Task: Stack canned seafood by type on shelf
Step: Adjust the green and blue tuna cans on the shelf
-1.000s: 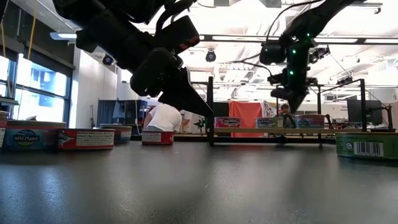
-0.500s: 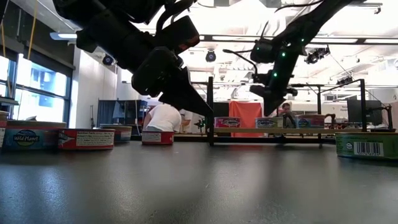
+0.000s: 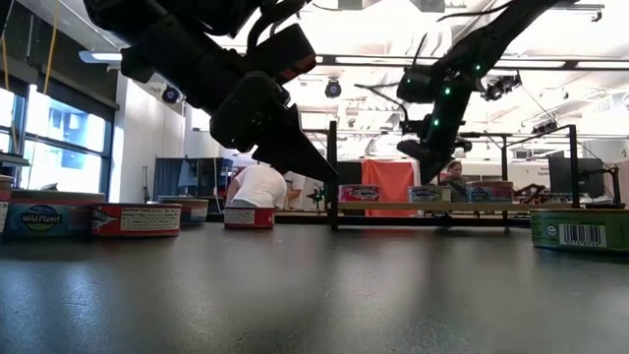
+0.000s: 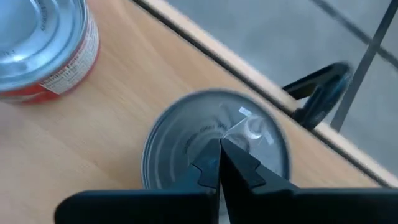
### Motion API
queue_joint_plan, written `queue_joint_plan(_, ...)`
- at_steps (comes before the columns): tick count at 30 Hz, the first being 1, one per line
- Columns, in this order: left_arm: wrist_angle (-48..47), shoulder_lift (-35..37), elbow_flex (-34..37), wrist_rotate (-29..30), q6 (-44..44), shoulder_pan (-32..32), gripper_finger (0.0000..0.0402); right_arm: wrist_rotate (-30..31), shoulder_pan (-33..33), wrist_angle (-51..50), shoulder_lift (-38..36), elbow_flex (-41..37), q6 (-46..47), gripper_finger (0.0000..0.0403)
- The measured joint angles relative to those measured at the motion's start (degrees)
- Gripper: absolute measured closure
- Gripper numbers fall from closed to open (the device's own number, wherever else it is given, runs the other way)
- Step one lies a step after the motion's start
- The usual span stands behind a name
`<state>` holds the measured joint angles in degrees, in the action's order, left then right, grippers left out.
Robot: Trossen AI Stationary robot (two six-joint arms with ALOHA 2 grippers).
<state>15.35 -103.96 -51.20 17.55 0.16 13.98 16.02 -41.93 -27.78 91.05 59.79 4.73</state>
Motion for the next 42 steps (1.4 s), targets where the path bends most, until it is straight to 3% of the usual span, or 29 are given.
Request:
queue_joint_plan(6,0.0,0.0,0.0,0.0,-0.3,0.0,0.0391,0.1,0.3,-1.5,-6.9,0.0,-0.5,0.0403)
queue_joint_plan(16,0.0,0.0,0.0,0.0,-1.1,0.0,0.0391,1.6,-7.0,-21.1,-8.3,0.1,7.1,0.0403)
queue_joint_plan(29,0.5,0.0,0.0,0.0,-1.0,0.0,0.0391,3.8,-11.3,-20.8,-3.3,0.4,5.5,0.0403)
queue_joint_plan(33,0.5,0.0,0.0,0.0,-1.0,0.0,0.0391,6.4,-11.4,-20.2,-3.1,0.2,5.1,0.0403)
queue_joint_plan(42,0.9,0.0,0.0,0.0,-1.0,0.0,0.0391,5.8,-11.3,-20.5,-4.8,0.0,2.9,0.0403)
